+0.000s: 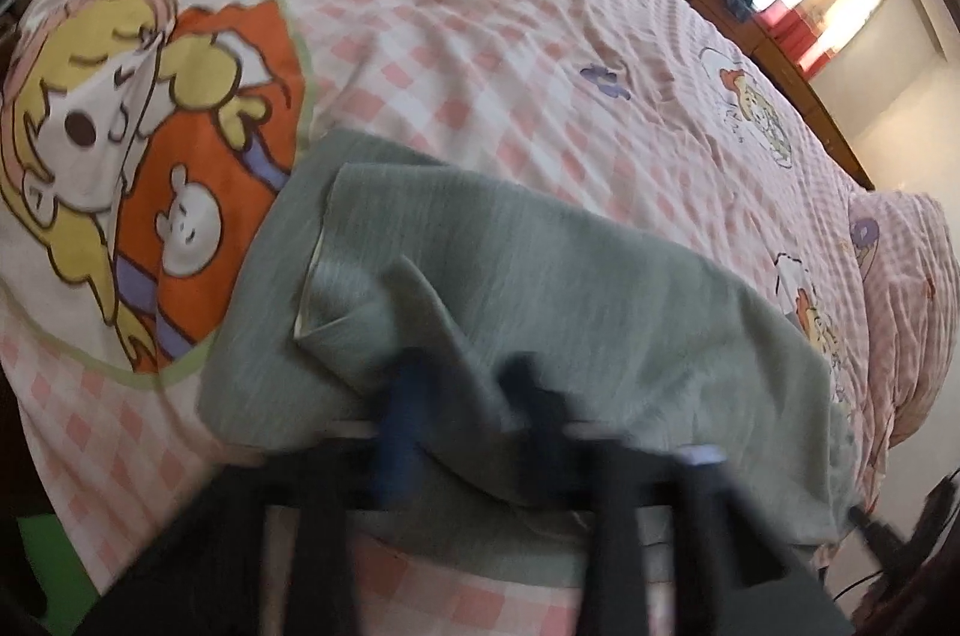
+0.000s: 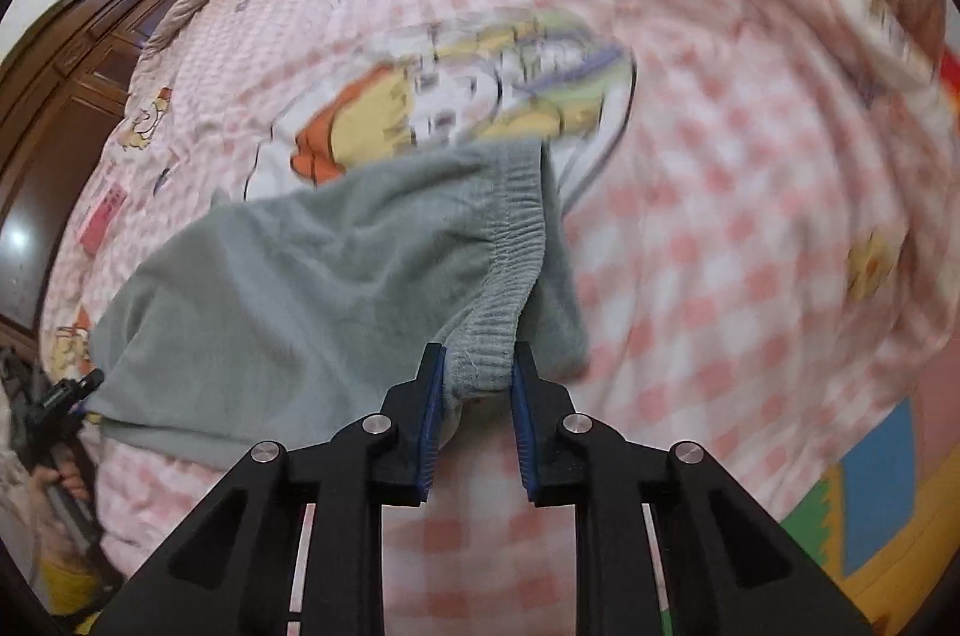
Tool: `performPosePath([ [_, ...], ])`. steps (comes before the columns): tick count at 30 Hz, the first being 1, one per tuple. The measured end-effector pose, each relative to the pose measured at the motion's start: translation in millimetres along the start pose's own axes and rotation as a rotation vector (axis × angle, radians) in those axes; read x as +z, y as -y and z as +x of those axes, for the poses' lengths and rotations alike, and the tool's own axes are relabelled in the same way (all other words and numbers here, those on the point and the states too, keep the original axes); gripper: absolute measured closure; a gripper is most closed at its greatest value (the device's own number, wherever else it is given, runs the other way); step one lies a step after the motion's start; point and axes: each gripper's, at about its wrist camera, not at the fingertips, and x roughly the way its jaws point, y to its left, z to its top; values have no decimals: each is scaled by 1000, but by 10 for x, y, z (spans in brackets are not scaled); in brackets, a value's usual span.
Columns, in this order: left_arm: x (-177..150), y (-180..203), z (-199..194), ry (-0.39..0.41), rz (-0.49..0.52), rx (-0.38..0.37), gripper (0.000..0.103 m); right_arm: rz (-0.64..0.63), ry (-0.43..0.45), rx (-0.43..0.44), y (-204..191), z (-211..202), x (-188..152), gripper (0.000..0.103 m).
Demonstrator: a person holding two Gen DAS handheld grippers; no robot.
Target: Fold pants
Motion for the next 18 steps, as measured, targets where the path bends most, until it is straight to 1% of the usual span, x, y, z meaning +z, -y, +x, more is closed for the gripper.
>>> performPosePath([
  [1,4,-2,-48,22,5,-8,89,-23,35,-19,-26,-79,60,82],
  [3,12,-27,-158,62,12,-24,92,-52,76,-31,-44,-189,154,82],
  [5,5,-92,-265,105,25,-3,93,-76,81,-52,-46,-212,201,82],
  [7,-8,-191,-305,120,29,38,93,-99,57,-96,-44,-119,196,82],
  [8,-23,-259,-303,116,27,57,93,-112,25,-125,-12,-16,154,82],
  [10,-66,-414,-248,87,1,84,93,-121,-49,-155,51,208,51,82],
  [13,-135,-601,-168,40,-57,65,93,-98,-110,-178,135,416,-57,81],
  [15,-158,-639,-160,28,-70,44,92,-71,-108,-178,172,388,-48,81],
  [17,-165,-627,-202,35,-63,36,89,-95,-87,-209,79,249,16,81],
  [18,-170,-620,-231,38,-61,31,80,-120,-76,-223,20,189,46,77],
])
